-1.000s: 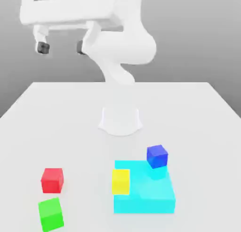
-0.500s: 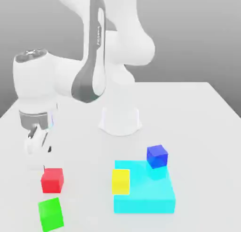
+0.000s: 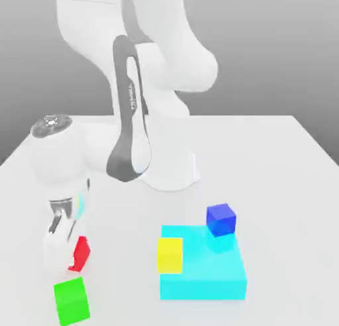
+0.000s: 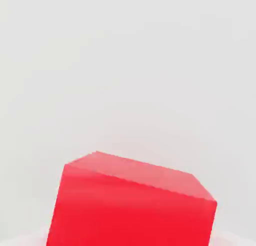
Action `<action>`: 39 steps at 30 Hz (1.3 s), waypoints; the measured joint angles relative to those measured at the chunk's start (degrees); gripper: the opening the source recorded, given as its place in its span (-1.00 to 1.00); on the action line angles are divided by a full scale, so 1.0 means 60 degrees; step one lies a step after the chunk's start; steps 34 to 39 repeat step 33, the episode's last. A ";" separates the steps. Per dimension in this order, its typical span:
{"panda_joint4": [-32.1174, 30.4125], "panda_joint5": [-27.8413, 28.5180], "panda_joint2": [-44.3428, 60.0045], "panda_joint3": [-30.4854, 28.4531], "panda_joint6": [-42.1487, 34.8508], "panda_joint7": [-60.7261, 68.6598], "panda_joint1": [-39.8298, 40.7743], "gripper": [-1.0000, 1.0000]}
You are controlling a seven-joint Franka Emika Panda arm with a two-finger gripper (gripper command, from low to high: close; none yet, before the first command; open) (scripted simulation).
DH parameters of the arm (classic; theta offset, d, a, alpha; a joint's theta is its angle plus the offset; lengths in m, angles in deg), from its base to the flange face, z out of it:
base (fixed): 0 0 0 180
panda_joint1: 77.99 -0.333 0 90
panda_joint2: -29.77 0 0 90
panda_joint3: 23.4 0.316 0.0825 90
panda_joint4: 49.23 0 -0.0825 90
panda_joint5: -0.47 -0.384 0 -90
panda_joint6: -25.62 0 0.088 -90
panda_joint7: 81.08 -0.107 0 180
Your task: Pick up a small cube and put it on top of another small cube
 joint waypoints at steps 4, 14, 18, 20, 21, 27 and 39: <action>-0.0268 0.0085 -0.1332 0.0069 -0.1082 -0.0262 -0.0136 -1.00; -0.1252 -0.0801 -0.4445 0.2022 -0.3212 -0.4051 -0.2572 -1.00; -0.1672 -0.1677 -0.5665 0.2847 -0.3972 -0.5270 -0.3691 -1.00; -0.1885 -0.2145 -0.6269 0.3212 -0.4336 -0.5861 -0.4310 -1.00; -0.1991 -0.2381 -0.6558 0.3388 -0.4503 -0.6147 -0.4619 -1.00; -0.2392 -0.2816 -0.5984 0.4035 -0.3508 -0.6889 -0.5117 -1.00; -0.2556 -0.2757 -0.4826 0.4254 -0.2186 -0.6998 -0.5003 1.00</action>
